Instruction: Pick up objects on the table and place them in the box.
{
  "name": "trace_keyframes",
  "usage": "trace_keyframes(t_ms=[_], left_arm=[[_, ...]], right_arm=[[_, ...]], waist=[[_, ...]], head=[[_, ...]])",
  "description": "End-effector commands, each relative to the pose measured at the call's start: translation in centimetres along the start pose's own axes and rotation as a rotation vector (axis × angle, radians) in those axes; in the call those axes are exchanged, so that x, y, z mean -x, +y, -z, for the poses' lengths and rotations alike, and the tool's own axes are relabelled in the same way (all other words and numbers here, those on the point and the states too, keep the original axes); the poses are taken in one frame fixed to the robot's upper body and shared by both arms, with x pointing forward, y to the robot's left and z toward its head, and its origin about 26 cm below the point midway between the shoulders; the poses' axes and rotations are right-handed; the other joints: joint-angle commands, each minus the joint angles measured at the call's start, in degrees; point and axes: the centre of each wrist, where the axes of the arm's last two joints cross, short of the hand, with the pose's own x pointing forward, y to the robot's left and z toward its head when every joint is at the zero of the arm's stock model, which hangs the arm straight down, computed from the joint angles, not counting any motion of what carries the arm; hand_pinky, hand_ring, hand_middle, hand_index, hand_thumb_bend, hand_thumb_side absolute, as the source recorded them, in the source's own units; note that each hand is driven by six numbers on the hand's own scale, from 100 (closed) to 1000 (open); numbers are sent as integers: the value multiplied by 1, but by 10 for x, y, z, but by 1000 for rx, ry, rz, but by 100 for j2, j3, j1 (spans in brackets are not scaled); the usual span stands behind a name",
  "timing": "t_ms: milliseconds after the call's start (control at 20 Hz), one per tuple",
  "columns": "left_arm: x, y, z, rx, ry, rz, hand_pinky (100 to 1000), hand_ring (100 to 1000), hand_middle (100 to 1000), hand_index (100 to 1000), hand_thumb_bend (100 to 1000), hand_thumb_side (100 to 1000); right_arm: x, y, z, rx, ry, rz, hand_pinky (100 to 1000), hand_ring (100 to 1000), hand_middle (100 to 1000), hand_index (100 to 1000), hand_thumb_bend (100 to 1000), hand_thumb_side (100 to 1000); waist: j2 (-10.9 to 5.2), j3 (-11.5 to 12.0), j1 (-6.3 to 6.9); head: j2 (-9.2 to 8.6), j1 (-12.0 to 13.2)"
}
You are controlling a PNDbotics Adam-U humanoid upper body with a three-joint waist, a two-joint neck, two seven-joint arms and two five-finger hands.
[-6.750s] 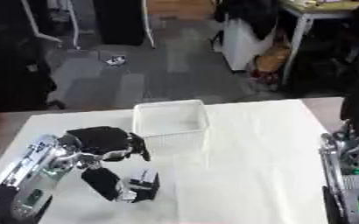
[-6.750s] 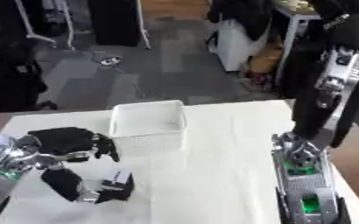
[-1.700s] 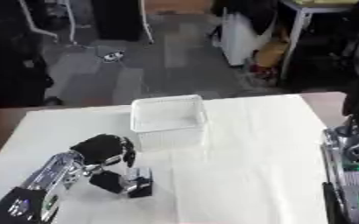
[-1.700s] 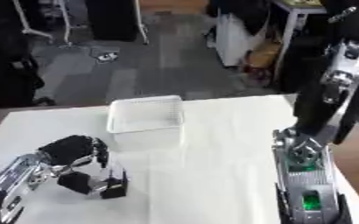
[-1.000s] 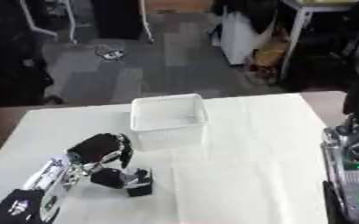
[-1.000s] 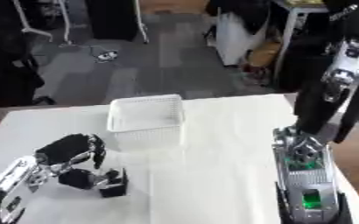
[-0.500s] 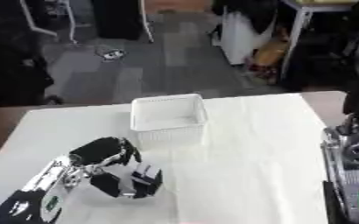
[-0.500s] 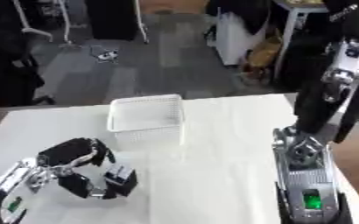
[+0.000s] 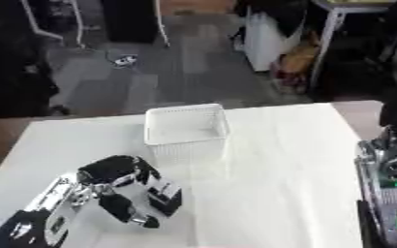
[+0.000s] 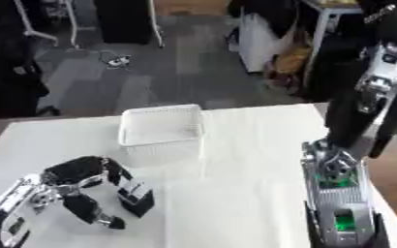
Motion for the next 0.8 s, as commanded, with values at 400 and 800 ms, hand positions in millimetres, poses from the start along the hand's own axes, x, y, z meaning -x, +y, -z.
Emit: trace_keyframes(t_ms=[400,800], left_arm=[[-7,41,7,-152,-54,165,529,716,750,862,598,845],[-11,57,18,-139,-119,355,586,741,781,852,510,814]], right_arm=[[-5,3,7,1,-29,18,836,736,727,822,108,1000],[-6,3,7,0,-29,23,836,736,727,822,107,1000]], waist=[[-55,-28,15],[-60,-57,26]], head=[[25,23],[32,51]])
